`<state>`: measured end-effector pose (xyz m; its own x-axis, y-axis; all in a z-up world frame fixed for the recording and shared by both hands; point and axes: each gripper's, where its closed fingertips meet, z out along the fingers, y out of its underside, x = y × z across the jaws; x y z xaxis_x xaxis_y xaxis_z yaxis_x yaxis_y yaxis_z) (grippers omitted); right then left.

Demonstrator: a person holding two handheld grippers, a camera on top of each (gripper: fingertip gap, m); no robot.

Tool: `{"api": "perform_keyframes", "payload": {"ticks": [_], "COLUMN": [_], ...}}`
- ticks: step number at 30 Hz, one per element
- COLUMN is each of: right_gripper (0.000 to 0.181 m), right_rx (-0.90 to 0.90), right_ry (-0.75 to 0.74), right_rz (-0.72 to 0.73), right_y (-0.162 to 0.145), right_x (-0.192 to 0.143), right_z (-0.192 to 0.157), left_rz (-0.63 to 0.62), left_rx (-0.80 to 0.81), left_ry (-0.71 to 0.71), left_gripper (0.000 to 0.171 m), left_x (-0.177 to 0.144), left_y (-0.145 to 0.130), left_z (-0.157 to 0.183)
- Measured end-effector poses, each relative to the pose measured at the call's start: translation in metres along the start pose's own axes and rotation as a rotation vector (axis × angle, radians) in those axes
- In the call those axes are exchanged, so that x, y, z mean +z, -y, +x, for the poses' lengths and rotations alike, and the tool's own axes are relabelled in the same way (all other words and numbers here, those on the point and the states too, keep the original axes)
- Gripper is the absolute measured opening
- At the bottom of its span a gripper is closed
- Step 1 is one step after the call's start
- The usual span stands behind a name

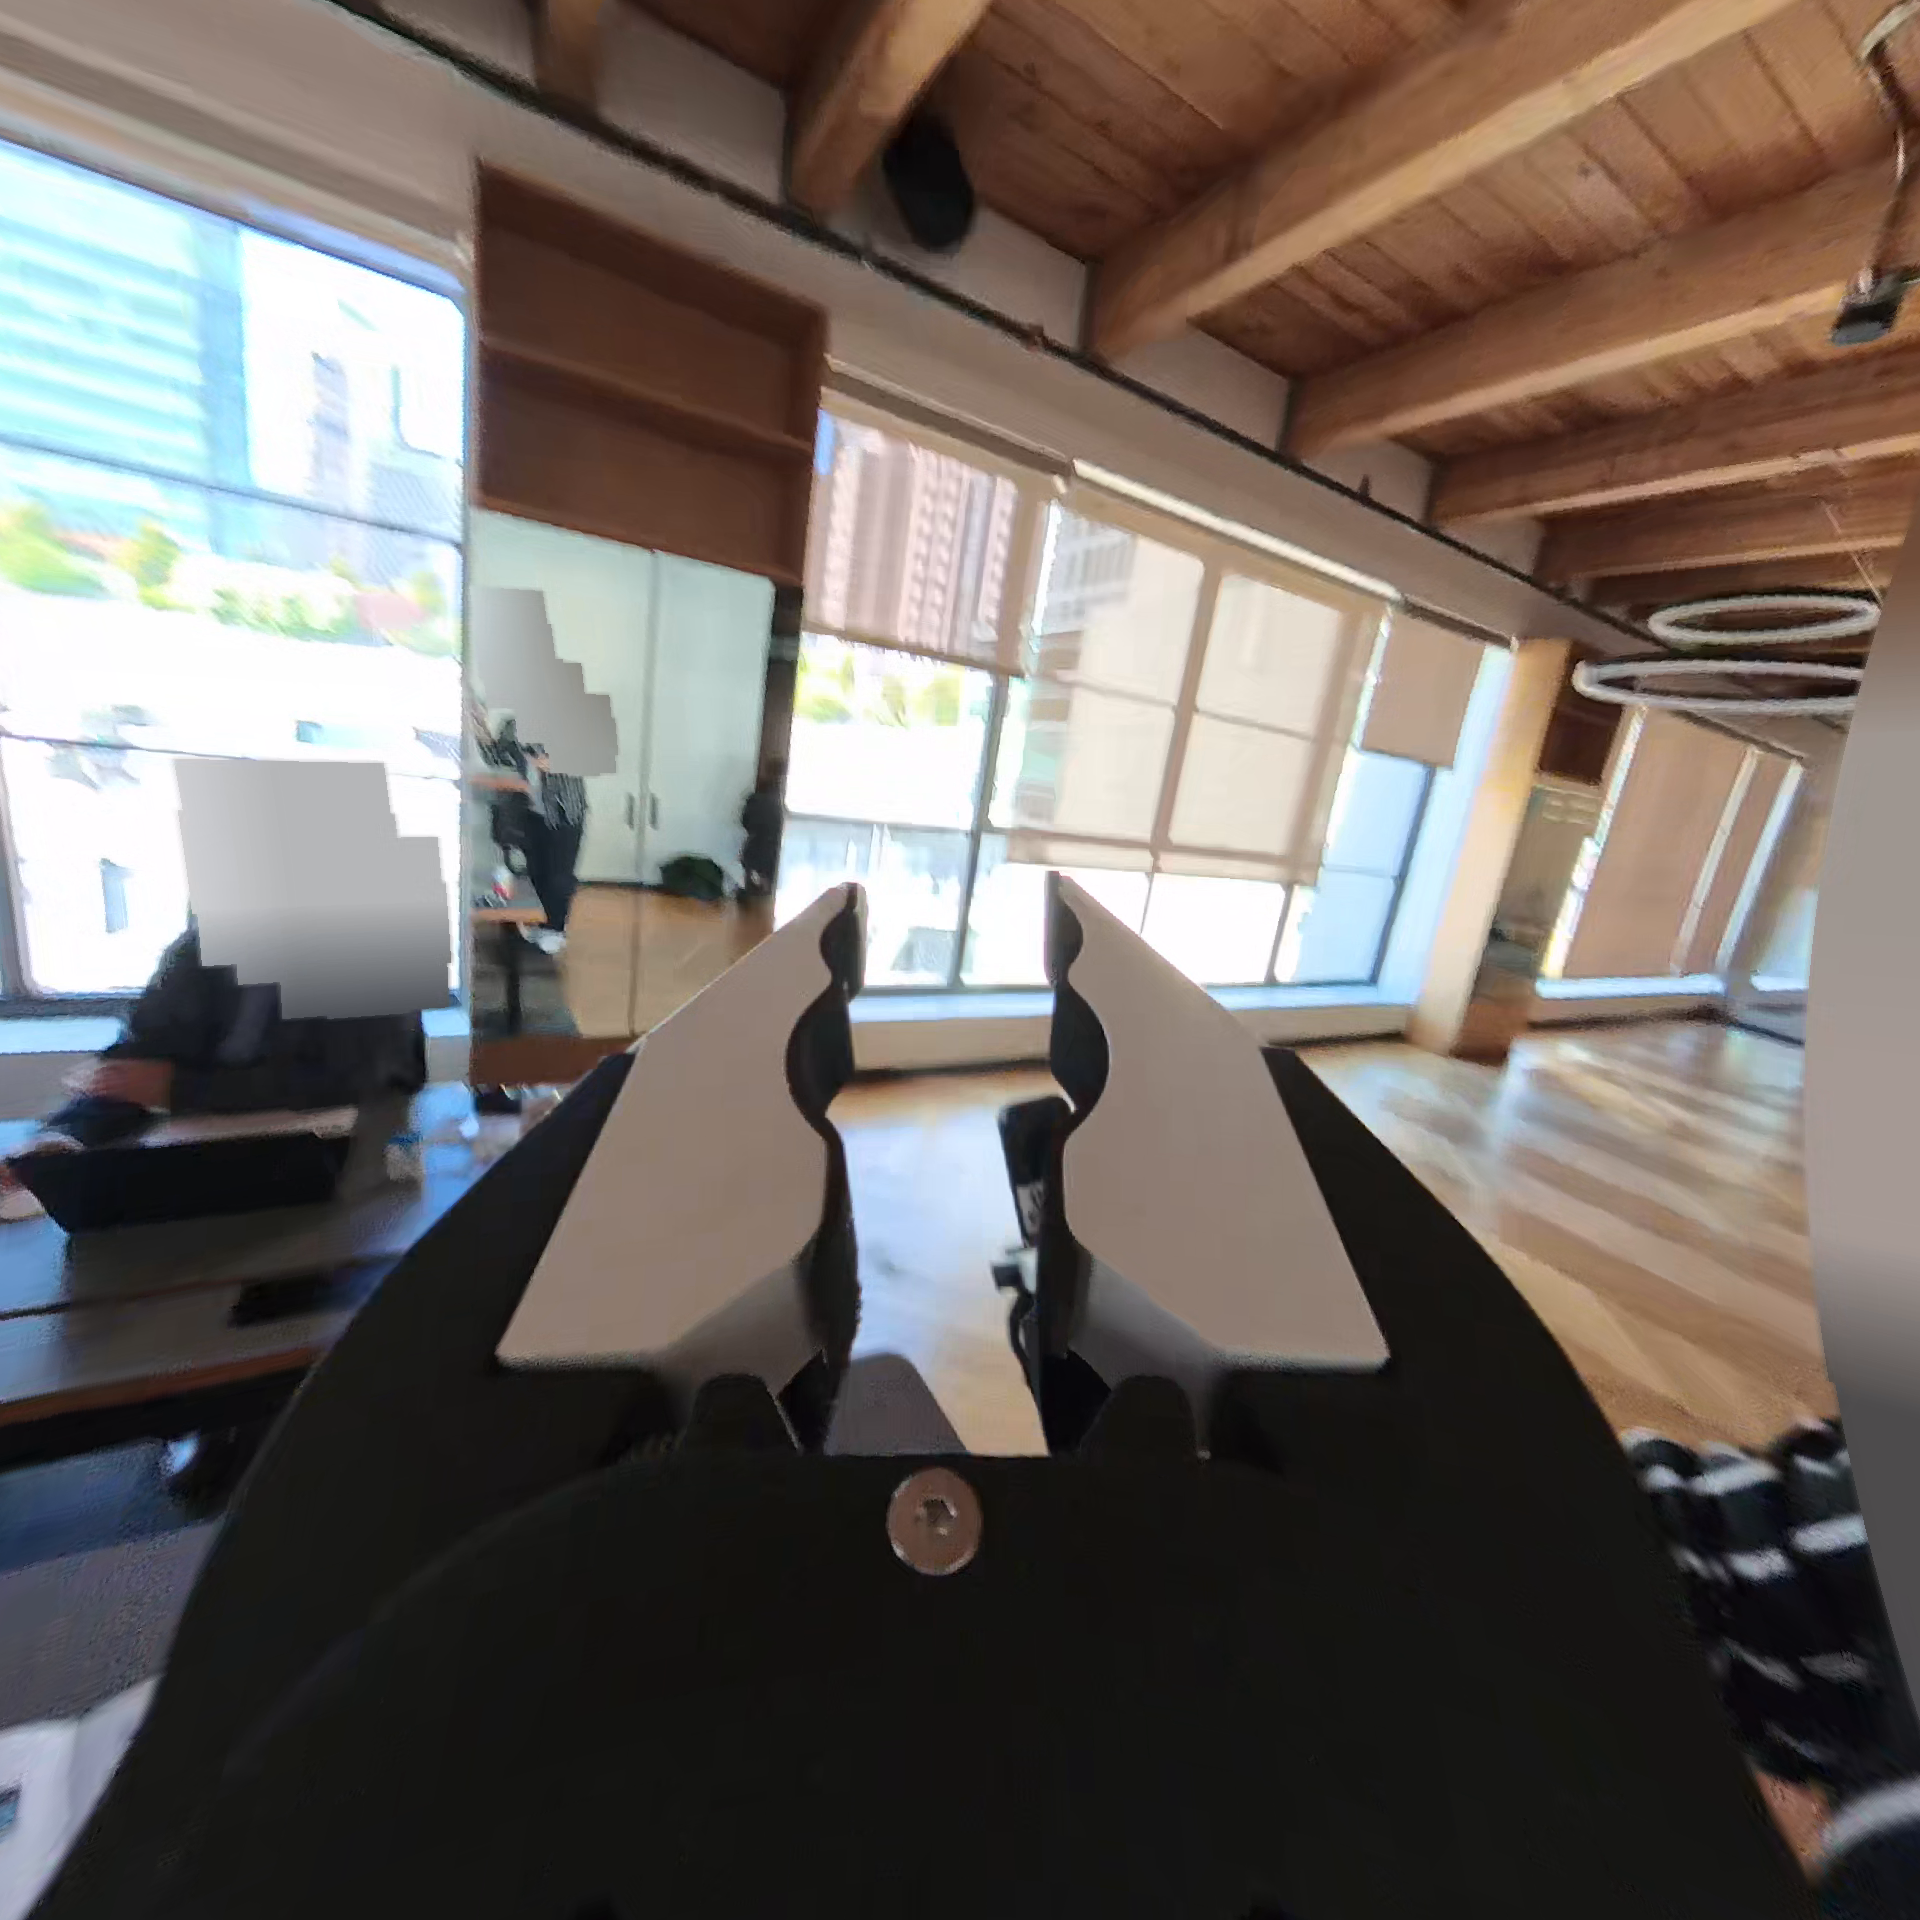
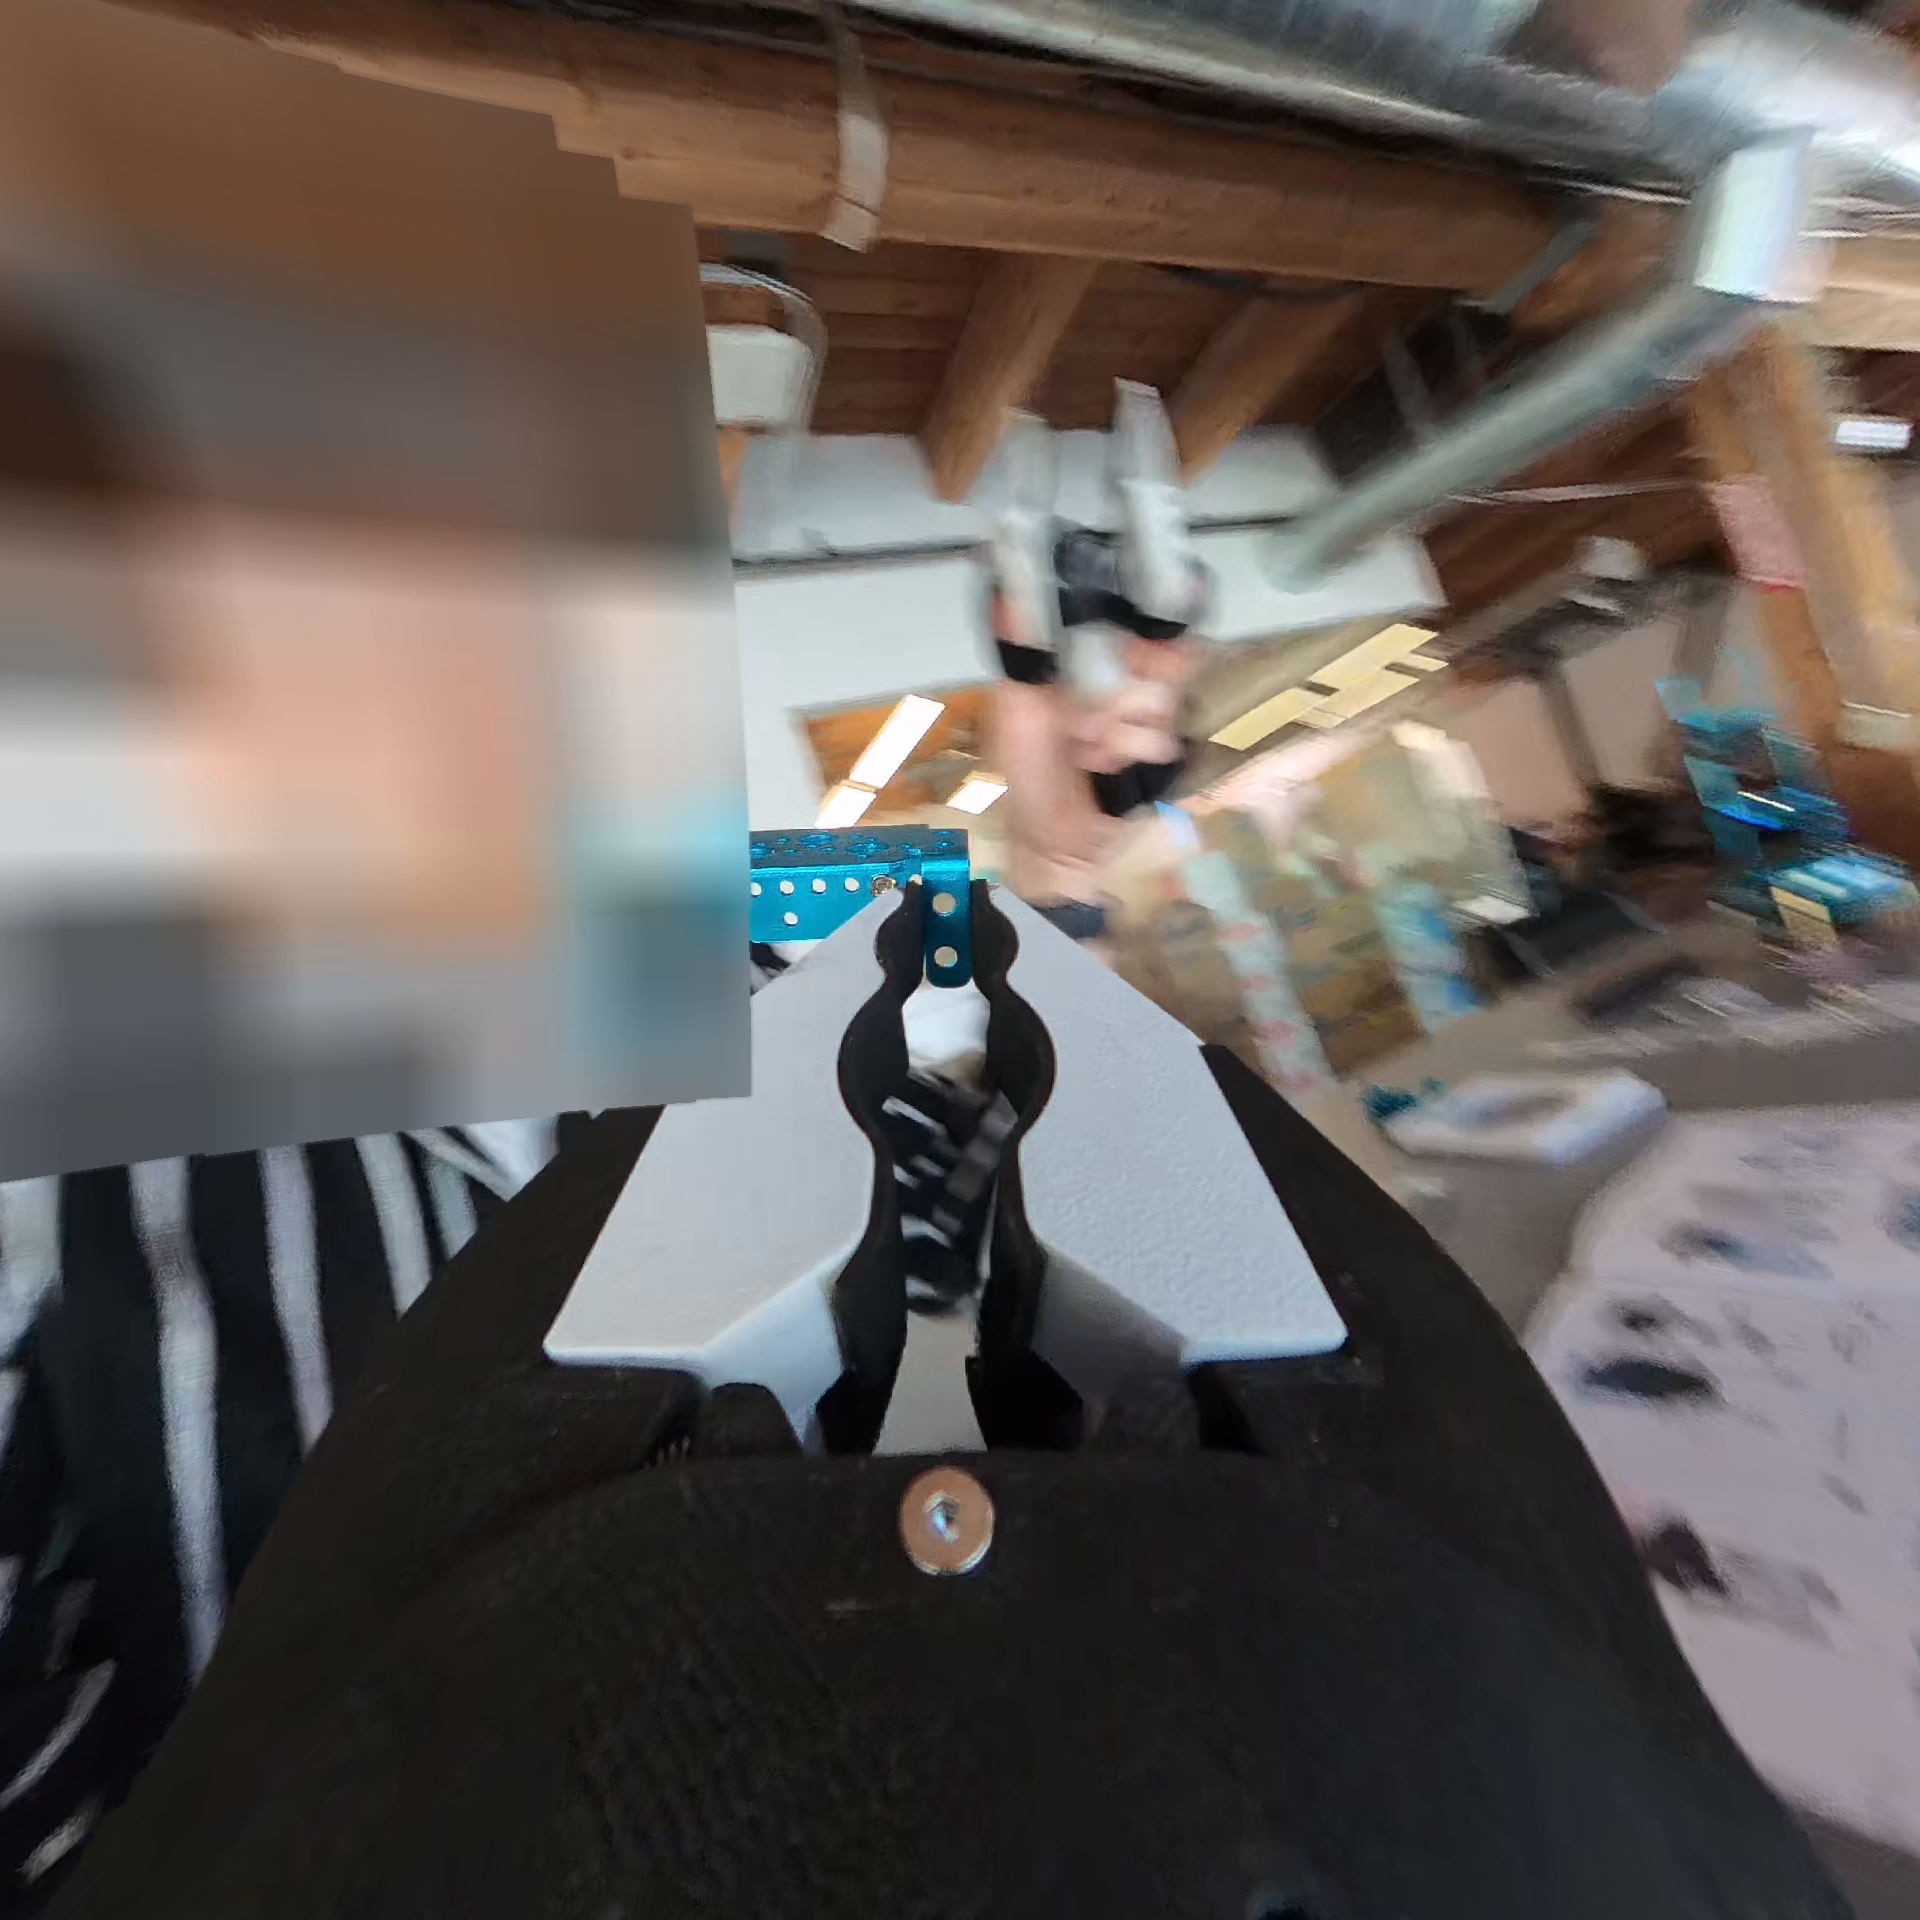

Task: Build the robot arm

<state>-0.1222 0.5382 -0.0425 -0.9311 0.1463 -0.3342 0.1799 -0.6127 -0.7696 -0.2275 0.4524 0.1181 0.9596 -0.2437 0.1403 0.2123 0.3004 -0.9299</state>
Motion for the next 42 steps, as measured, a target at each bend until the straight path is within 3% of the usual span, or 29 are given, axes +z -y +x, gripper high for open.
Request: {"api": "perform_keyframes", "payload": {"ticks": [1,5,10,13,17,22,28,34,42], "right_gripper": [0.007,0.007,0.007,0.007,0.007,0.008,0.008,0.009,0.009], "right_rx": [-0.012,-0.092,-0.168,-0.186,-0.244,-0.315,-0.353,-0.143,-0.1], "right_ry": [-0.052,-0.292,-0.718,-0.893,-1.027,-1.101,-1.173,-1.225,-1.299], "right_rz": [-0.015,-0.011,-0.088,-0.145,-0.234,-0.304,-0.472,-0.563,-0.67], "right_y": [-0.008,-0.041,-0.082,-0.089,-0.085,-0.076,-0.093,-0.087,-0.072], "right_x": [-0.001,-0.018,-0.07,-0.099,-0.128,-0.15,-0.161,-0.16,-0.155], "right_z": [0.002,0.011,0.059,0.086,0.11,0.129,0.146,0.152,0.148], "left_rz": [-0.048,-0.166,-0.297,-0.367,-0.378,-0.384,-0.442,-0.493,-0.539], "left_rx": [-0.006,0.047,0.108,0.144,0.133,0.11,0.117,0.039,0.005], "left_ry": [-0.009,0.073,0.212,0.305,0.389,0.408,0.45,0.449,0.411], "left_gripper": [0.035,0.036,0.034,0.033,0.033,0.032,0.031,0.03,0.031], "left_x": [-0.003,-0.048,-0.122,-0.158,-0.178,-0.164,-0.132,-0.106,-0.087], "left_y": [-0.004,-0.011,-0.028,-0.05,-0.085,-0.124,-0.15,-0.164,-0.175], "left_z": [0.009,0.032,0.05,0.045,0.031,0.015,0.014,0.02,0.041]}}
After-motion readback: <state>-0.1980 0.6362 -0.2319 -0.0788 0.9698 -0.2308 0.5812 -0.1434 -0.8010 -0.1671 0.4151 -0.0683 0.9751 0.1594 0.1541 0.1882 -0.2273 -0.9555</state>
